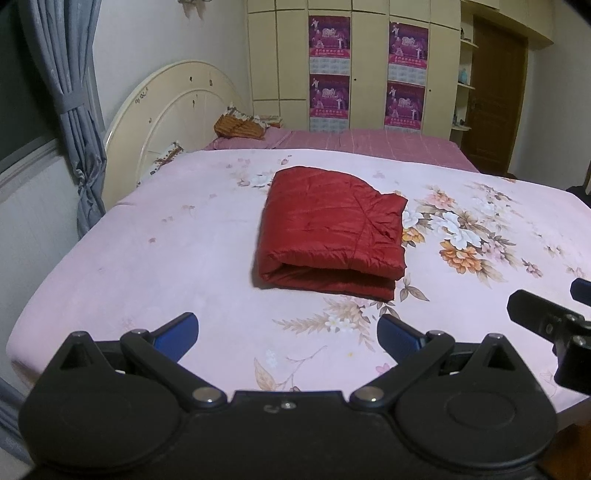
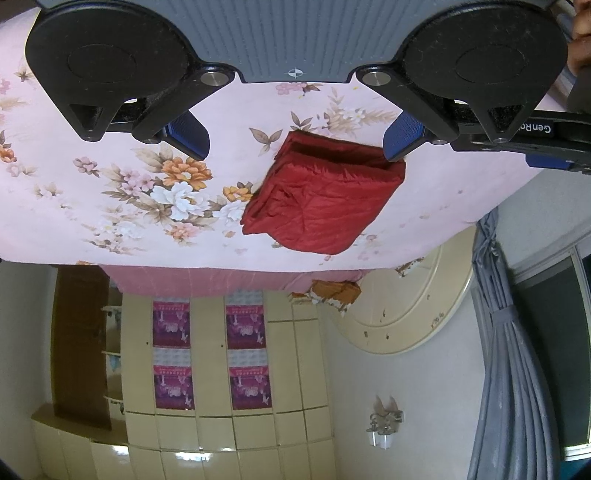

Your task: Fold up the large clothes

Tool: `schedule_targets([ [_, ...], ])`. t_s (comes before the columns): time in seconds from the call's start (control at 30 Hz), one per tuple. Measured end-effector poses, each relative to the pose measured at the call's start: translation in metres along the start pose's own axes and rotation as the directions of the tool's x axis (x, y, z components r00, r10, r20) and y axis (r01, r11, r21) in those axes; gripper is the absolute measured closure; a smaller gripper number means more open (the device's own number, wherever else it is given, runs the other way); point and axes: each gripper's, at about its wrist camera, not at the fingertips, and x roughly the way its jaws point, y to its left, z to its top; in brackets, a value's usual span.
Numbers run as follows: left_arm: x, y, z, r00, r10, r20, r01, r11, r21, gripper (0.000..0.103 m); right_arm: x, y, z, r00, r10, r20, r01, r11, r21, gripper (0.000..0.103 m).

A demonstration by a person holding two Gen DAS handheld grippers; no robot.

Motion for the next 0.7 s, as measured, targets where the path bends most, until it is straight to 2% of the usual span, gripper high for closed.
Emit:
schedule_targets([
  [0.43,0.026,0.003,0.011,0.999,-0.024,-0.043,0.023,1.0,-0.013,0.0,0.023,-0.003,0.002,1.0,0.006,-0.024,-0.005,1.0,0.014,0.004],
  [0.7,0.057,0.006,0.024,0.999,-0.027,-0.016,0.027,1.0,-0.008,0.0,0.054,-0.011,0.002,0.998,-0.017,-0.064,0.019,0.999,0.037,0.004],
])
